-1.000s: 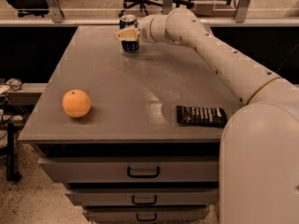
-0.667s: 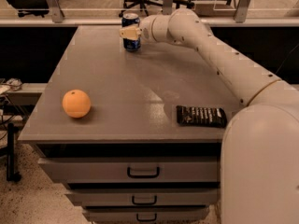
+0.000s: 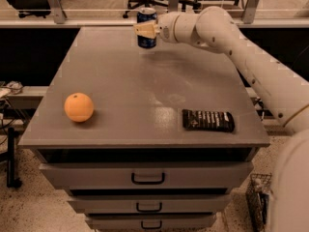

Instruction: Move pepsi can near rxbar chocolate

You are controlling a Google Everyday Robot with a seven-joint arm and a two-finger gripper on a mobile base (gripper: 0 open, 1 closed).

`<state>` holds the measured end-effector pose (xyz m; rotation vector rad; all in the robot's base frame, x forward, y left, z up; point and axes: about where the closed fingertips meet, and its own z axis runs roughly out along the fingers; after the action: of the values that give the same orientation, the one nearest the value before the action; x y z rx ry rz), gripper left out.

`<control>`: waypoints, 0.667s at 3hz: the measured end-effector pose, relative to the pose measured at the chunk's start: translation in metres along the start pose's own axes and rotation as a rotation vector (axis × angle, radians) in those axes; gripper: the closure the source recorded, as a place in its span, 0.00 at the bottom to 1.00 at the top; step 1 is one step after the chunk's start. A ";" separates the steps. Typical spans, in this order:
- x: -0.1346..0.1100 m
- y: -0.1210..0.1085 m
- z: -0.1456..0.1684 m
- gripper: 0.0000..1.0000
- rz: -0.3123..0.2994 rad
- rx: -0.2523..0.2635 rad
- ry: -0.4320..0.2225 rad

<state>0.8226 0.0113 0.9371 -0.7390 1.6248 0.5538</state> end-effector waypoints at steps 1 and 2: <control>-0.001 0.007 -0.047 1.00 -0.017 -0.039 0.004; 0.009 0.025 -0.100 1.00 -0.046 -0.106 0.025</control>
Offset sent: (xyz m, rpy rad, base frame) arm -0.1528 -0.1073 0.0034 -0.0887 0.0072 0.1889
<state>0.7361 -0.0441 0.9455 -0.8620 1.6068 0.6032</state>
